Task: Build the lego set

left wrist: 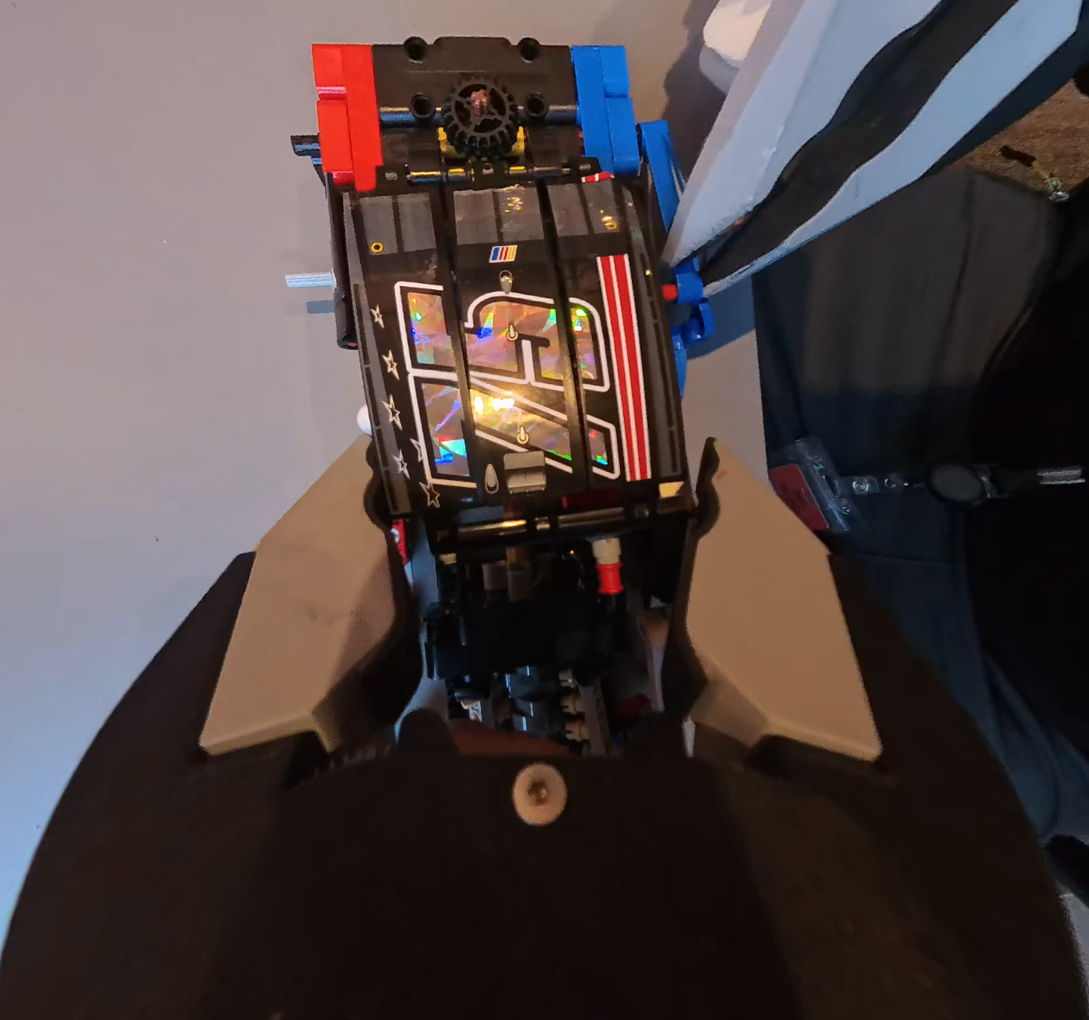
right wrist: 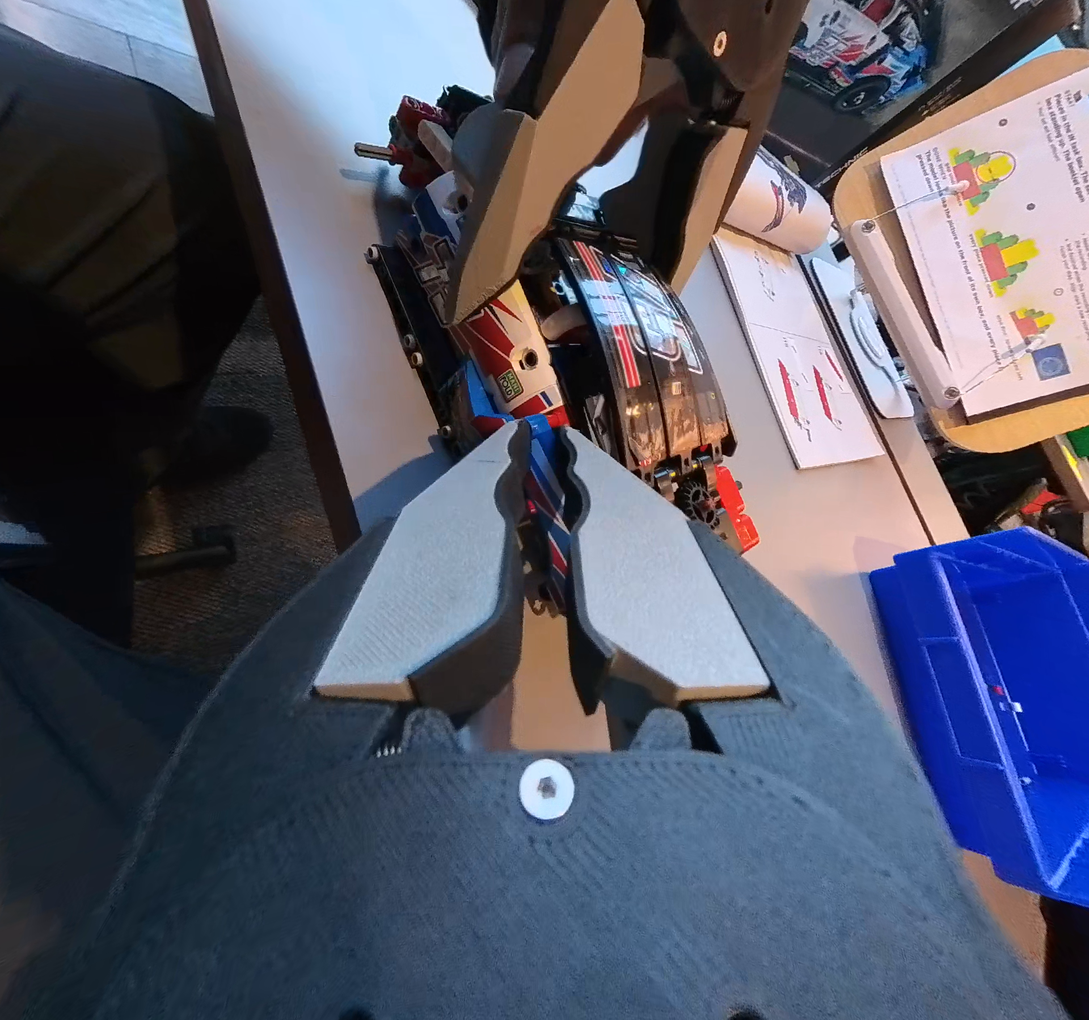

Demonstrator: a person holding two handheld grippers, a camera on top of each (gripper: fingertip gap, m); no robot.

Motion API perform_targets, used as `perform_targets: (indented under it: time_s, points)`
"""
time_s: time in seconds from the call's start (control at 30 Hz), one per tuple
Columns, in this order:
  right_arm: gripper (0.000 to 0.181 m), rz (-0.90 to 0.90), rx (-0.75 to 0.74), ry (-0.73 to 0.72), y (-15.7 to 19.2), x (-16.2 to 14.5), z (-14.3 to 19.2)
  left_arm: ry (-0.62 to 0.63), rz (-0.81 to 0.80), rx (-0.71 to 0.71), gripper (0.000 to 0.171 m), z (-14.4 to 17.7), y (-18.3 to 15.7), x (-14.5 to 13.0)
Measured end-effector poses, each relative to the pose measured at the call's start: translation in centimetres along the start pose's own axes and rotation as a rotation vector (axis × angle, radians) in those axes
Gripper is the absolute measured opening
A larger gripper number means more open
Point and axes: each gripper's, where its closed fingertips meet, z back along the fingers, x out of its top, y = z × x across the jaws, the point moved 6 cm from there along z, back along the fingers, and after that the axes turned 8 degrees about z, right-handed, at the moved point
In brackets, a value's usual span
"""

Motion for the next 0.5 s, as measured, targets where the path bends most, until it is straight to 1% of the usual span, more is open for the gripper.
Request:
perform_targets:
  time_s: [0.37, 0.5]
  points:
    - [0.005, -0.074, -0.116, 0.095, 0.05, 0.24, -0.27, -0.040, 0.072, 0.016, 0.102, -0.23, -0.14, 0.10]
    - [0.005, -0.063, -0.124, 0.101, 0.05, 0.27, -0.39, -0.028, 0.054, 0.044, 0.102, -0.17, -0.14, 0.16]
